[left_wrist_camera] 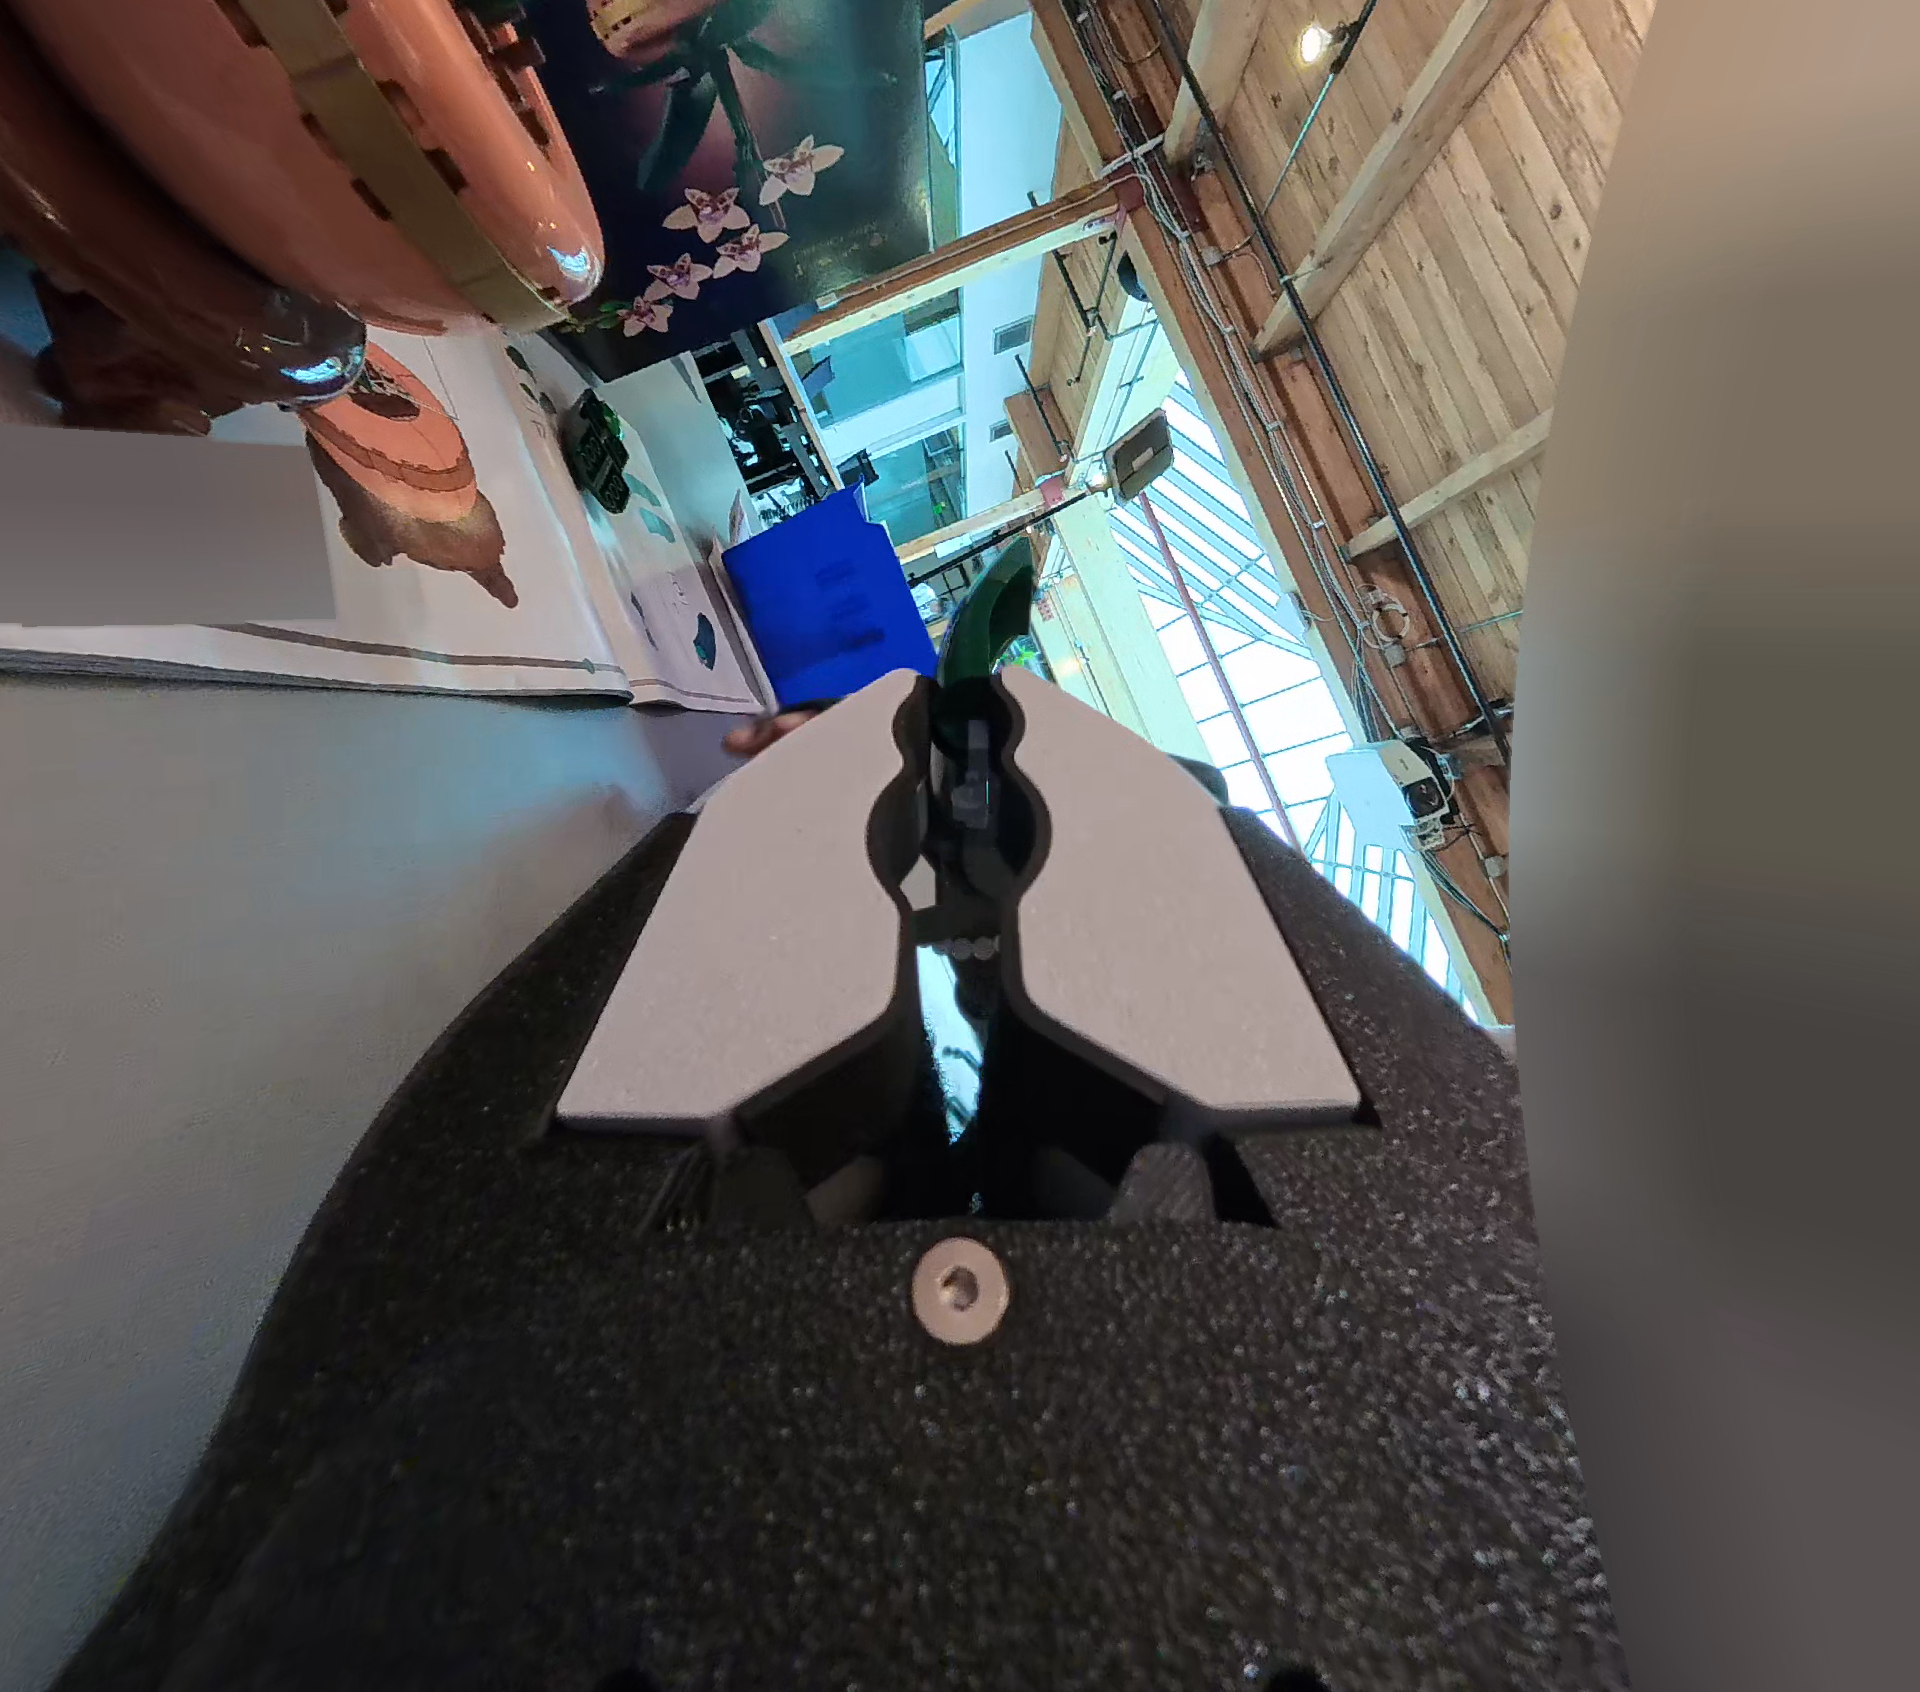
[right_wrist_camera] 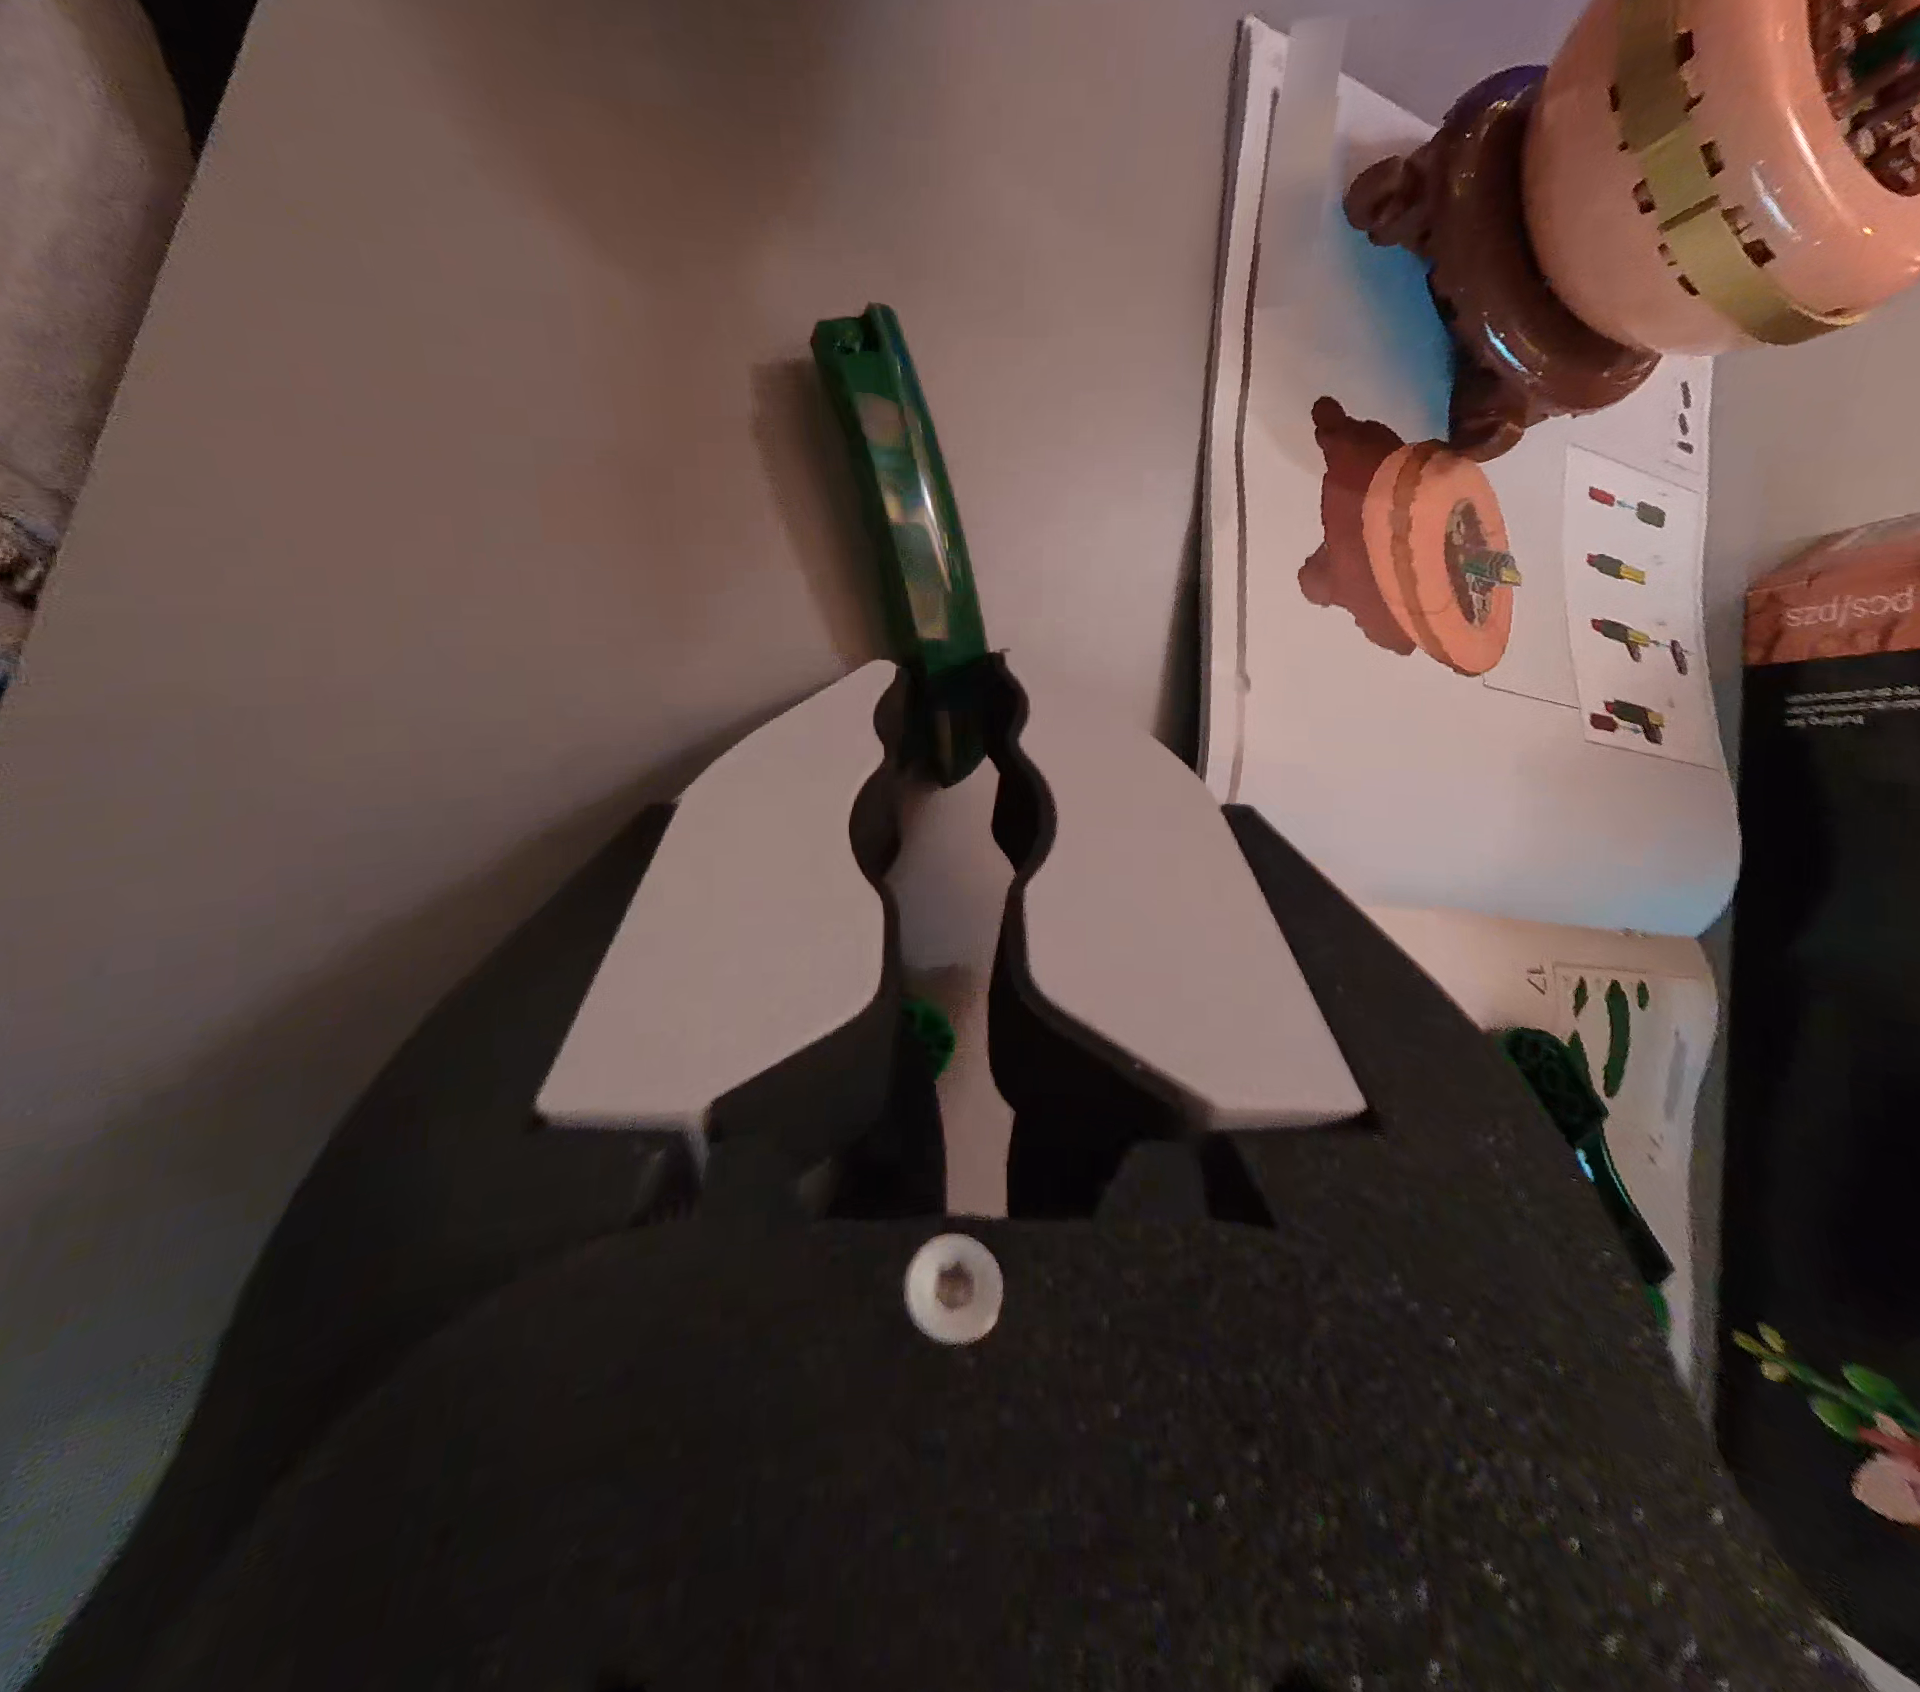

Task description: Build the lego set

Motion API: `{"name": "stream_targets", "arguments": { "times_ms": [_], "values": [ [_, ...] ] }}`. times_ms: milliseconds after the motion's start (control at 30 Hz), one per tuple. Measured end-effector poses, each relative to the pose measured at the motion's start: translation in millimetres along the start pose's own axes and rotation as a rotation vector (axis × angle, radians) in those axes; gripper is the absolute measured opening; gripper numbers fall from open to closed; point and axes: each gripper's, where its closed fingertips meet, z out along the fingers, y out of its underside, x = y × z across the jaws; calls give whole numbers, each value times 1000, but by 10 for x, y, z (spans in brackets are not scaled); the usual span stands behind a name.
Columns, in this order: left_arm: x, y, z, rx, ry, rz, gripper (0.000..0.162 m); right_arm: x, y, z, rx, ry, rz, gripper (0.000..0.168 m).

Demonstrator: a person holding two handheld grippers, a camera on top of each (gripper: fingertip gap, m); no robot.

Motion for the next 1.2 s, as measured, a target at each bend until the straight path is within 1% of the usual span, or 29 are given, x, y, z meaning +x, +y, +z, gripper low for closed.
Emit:
{"name": "stream_targets", "arguments": {
  "times_ms": [33, 67, 100, 167, 200, 233, 267, 300, 333, 367, 433, 467, 500, 533, 600, 667, 733, 800, 833, 867, 900, 933, 1000, 1067, 1133, 1167, 1200],
  "values": [
    [4, -6, -9, 2, 4, 1, 8, 10, -10, 21, 2, -24, 38, 12],
    [10, -14, -20, 4, 6, 6, 9, 12, -14, 21, -9, -74, 123, 12],
    [19, -23, -34, 5, 7, 17, 9, -18, -43, -7, -16, -167, 244, 10],
    [40, -40, -59, 8, 9, 50, 8, -112, -182, -137, -8, -421, 583, 0],
    [58, -48, -69, 11, 15, 64, 8, -131, -253, -230, -17, -556, 764, 0],
    [77, -59, -78, 16, 24, 74, 8, -132, -286, -317, -48, -667, 910, 0],
    [92, -70, -86, 22, 36, 79, 8, -129, -246, -373, -114, -738, 979, 0],
    [104, -80, -90, 26, 49, 82, 9, -80, -119, -361, -199, -716, 974, 0],
    [107, -89, -90, 29, 59, 85, 9, 25, 31, -311, -269, -632, 933, 0],
    [105, -96, -99, 32, 64, 87, 8, 118, 63, -290, -264, -586, 870, 6],
    [102, -109, -126, 36, 67, 91, 8, 202, -103, -300, -115, -524, 659, 25],
    [103, -114, -144, 38, 68, 95, 9, 180, -210, -313, -29, -471, 513, 36],
    [96, -117, -160, 39, 63, 104, 9, 139, -287, -312, 36, -389, 374, 46],
    [82, -121, -172, 38, 57, 113, 8, 62, -333, -297, 70, -319, 248, 52],
    [62, -125, -178, 37, 52, 125, 8, -114, -312, -198, 53, -208, 24, 51],
    [73, -114, -164, 29, 62, 124, 8, -233, -265, -78, 25, -151, -95, 47],
    [88, -75, -146, 14, 63, 140, 8, -272, -227, 11, 7, -129, -120, 42],
    [112, -27, -137, 1, 67, 156, 8, -242, -253, 39, 21, -92, -141, 32],
    [123, -10, -136, -3, 71, 162, 8, -246, -240, 60, 12, -96, -165, 19],
    [134, 2, -140, -4, 74, 169, 8, -226, -247, 80, 13, -87, -172, 15],
    [142, 9, -150, -4, 75, 182, 8, -213, -252, 91, 9, -100, -142, 15],
    [140, 9, -159, -3, 66, 208, 8, -226, -251, 80, 4, -147, -60, 14],
    [131, -17, -188, 4, 45, 291, 8, -247, -258, 39, -4, -321, 212, 14],
    [156, -52, -223, 7, 34, 382, 8, -238, -333, -64, 16, -538, 588, 14],
    [176, -60, -260, -13, 17, 473, 8, -238, -452, -246, -1, -848, 987, 14],
    [197, -63, -277, -19, 20, 514, 9, -188, -449, -276, -28, -911, 1107, 14],
    [236, -55, -293, -24, 39, 550, 8, -178, -396, -292, -89, -954, 1158, 14]
  ]
}}
